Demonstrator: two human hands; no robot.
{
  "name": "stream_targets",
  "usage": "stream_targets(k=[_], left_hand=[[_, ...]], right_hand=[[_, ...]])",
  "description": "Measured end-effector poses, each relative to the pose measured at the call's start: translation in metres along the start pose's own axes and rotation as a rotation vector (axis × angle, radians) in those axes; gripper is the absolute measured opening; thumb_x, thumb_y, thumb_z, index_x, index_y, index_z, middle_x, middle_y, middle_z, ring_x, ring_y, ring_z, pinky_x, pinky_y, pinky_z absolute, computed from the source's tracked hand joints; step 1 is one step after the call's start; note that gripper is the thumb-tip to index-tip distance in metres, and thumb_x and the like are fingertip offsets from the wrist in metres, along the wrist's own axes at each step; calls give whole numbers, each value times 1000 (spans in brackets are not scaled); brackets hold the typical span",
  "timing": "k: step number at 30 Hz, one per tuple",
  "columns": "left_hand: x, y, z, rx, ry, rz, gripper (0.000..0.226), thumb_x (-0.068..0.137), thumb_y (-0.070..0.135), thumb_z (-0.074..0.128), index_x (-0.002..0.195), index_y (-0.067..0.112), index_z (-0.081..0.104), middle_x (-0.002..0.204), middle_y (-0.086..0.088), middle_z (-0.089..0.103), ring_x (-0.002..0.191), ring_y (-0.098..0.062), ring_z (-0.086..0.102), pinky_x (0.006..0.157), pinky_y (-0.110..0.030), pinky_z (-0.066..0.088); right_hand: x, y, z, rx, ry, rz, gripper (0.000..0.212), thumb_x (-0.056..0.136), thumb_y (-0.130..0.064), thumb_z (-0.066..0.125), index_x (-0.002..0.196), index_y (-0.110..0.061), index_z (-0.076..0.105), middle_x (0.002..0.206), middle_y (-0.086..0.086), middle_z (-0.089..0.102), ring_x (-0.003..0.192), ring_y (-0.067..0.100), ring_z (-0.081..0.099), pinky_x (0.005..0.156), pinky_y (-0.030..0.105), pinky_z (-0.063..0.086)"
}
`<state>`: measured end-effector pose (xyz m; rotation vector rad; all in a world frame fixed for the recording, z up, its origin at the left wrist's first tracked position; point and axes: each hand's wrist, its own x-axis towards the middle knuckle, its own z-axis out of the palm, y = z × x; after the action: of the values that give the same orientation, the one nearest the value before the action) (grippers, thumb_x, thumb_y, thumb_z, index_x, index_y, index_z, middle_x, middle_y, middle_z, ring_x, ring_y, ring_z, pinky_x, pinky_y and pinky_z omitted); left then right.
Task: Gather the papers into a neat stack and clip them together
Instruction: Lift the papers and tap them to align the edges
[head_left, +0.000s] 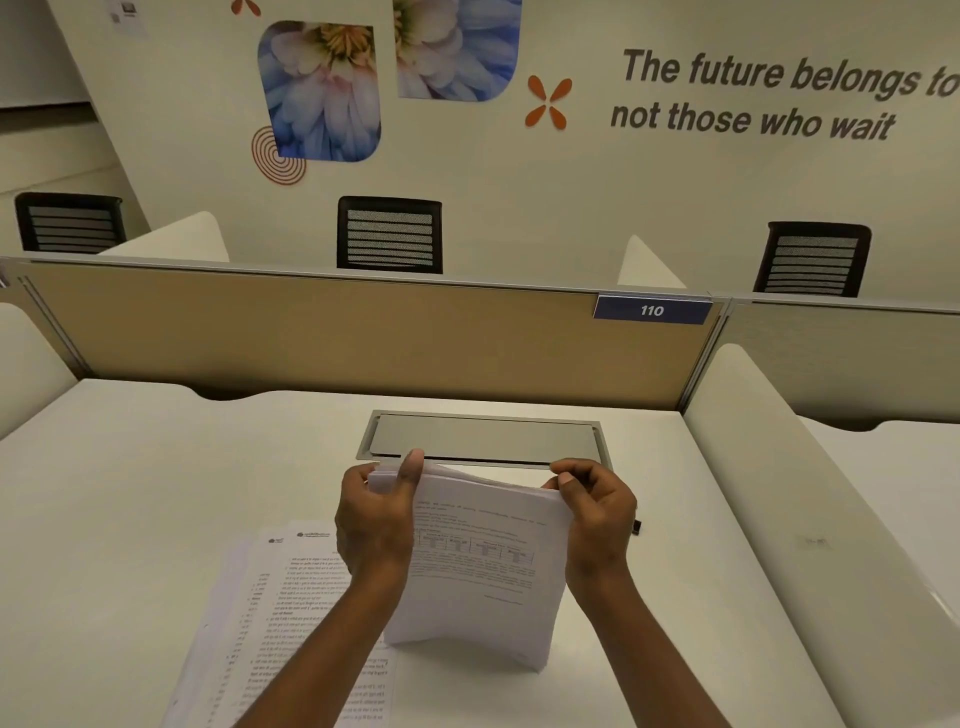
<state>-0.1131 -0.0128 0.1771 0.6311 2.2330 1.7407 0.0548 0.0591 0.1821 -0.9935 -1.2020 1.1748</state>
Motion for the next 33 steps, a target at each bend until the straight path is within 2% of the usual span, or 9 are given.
stream_targets(k=[8, 14, 19, 21, 24, 25, 27, 30, 33], left_hand=[[-6, 15, 10, 71, 9, -114, 68, 74, 66, 59, 116, 17, 38, 93, -6, 57, 81, -27, 59, 69, -36, 50], [-5, 12, 12, 74, 5, -124, 41, 87, 49, 58, 108, 18, 41, 86, -4, 55, 80, -26, 58, 69, -35, 48], [-4, 7, 13, 79, 6, -88, 36, 85, 51, 40, 100, 19, 43, 80, -3, 55, 74, -22, 59, 75, -42, 53], [-3, 8, 13, 91, 6, -77, 31, 92, 48, 42, 100, 17, 43, 80, -3, 55, 76, -24, 59, 75, -41, 52], [-2, 8, 13, 96, 6, -70, 31, 95, 47, 42, 99, 16, 43, 80, -4, 55, 75, -24, 57, 74, -40, 49], [-2, 8, 13, 91, -2, -68, 34, 95, 49, 42, 99, 16, 43, 79, -3, 54, 73, -21, 56, 73, -39, 48], [-1, 7, 12, 81, -35, -55, 40, 92, 56, 43, 102, 17, 42, 81, -2, 54, 71, -17, 55, 69, -36, 47], [1, -1, 10, 26, -109, -12, 60, 80, 72, 43, 105, 18, 41, 86, -5, 57, 75, -21, 60, 63, -34, 51], [6, -22, 0, -114, -264, 52, 84, 55, 87, 50, 103, 18, 44, 86, -4, 61, 74, -21, 66, 52, -23, 55]], right_hand=[[-3, -1, -1, 4, -9, -28, 16, 76, -19, 53, 76, -16, 68, 61, 0, 67, 63, 25, 63, 61, 38, 49], [-6, 4, -3, 47, -26, -58, 16, 76, -27, 57, 78, -16, 68, 64, 1, 68, 66, 29, 63, 64, 42, 50], [-9, 18, -12, 155, -106, -87, 36, 74, -44, 57, 90, -13, 66, 74, 8, 68, 74, 39, 62, 67, 44, 49], [-13, 26, -17, 183, -188, -85, 42, 74, -49, 58, 97, -14, 64, 80, 10, 68, 75, 34, 64, 61, 40, 51], [-18, 38, -27, 219, -321, -39, 75, 64, -62, 71, 110, -4, 58, 91, 11, 65, 80, 25, 66, 60, 31, 55], [-19, 45, -31, 226, -361, -7, 80, 62, -57, 75, 114, 0, 55, 95, 11, 67, 85, 25, 66, 63, 33, 57], [-22, 61, -37, 144, -381, 77, 69, 59, -37, 79, 116, -5, 58, 102, 11, 71, 94, 31, 68, 71, 38, 59], [-24, 83, -39, -49, -318, 191, 40, 62, -14, 78, 100, -21, 68, 97, 7, 74, 95, 34, 68, 74, 37, 61], [-20, 87, -37, -118, -271, 275, 26, 73, 4, 75, 85, -20, 73, 88, 5, 76, 89, 34, 70, 75, 41, 61]])
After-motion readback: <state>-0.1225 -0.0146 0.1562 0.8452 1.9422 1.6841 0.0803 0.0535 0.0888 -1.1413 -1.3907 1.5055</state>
